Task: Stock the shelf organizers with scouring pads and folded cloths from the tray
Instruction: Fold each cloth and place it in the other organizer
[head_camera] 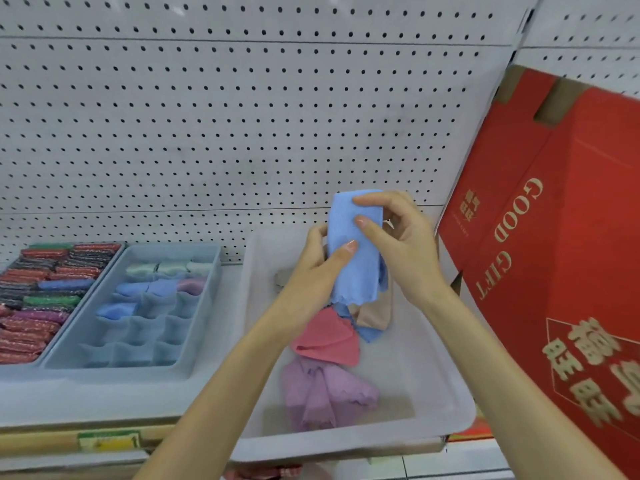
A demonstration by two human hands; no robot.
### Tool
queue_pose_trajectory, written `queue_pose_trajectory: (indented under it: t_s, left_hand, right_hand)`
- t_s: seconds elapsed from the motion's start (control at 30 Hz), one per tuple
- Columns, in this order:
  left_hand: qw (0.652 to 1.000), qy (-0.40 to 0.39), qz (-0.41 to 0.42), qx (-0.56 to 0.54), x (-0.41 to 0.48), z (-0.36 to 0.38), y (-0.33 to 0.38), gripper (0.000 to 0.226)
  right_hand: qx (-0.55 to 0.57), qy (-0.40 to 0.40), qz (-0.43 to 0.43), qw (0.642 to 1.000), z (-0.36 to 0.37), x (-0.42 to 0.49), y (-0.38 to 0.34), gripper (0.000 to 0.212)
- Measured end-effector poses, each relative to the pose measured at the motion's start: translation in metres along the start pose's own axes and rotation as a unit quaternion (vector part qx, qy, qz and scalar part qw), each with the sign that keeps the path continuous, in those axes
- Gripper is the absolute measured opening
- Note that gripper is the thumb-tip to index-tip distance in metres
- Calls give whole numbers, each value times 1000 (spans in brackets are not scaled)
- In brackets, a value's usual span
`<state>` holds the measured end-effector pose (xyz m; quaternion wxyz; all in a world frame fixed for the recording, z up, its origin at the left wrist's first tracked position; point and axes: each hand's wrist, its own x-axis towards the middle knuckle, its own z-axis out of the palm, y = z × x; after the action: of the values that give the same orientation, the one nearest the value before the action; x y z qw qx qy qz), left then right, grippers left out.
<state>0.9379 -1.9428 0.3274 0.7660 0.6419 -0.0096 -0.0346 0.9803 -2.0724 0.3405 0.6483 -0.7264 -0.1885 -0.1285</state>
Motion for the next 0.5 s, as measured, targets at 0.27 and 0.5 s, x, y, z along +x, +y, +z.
queue_pose_trajectory:
  t_s: [0.27,0.5]
  left_hand:
    - [998,50,20,13,10,-5,-13,16]
    - [999,-3,-42,-28,19,-1,-20,14]
  right_hand:
    - [82,2,102,991,-11,-2,13,36]
    - [108,55,142,982,-2,-6,21,36]
